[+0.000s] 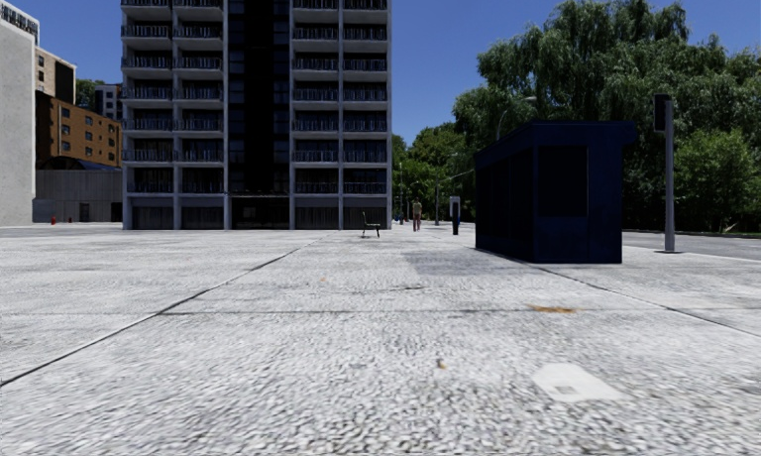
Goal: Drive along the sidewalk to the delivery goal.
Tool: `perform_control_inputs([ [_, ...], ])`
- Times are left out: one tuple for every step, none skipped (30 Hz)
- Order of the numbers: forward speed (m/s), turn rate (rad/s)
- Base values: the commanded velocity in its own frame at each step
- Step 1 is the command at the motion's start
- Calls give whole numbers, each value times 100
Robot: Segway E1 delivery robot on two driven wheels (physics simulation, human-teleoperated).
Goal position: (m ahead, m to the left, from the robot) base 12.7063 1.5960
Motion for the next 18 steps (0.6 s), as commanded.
perform_control_inputs([
  [157,0],
  [155,0],
  [155,1],
  [155,4],
  [154,5],
  [154,5],
  [154,5],
  [154,6],
  [154,11],
  [151,16],
  [151,16],
  [147,17],
  [142,18],
  [140,18],
  [140,18],
  [140,18],
  [139,20],
  [139,21],
])
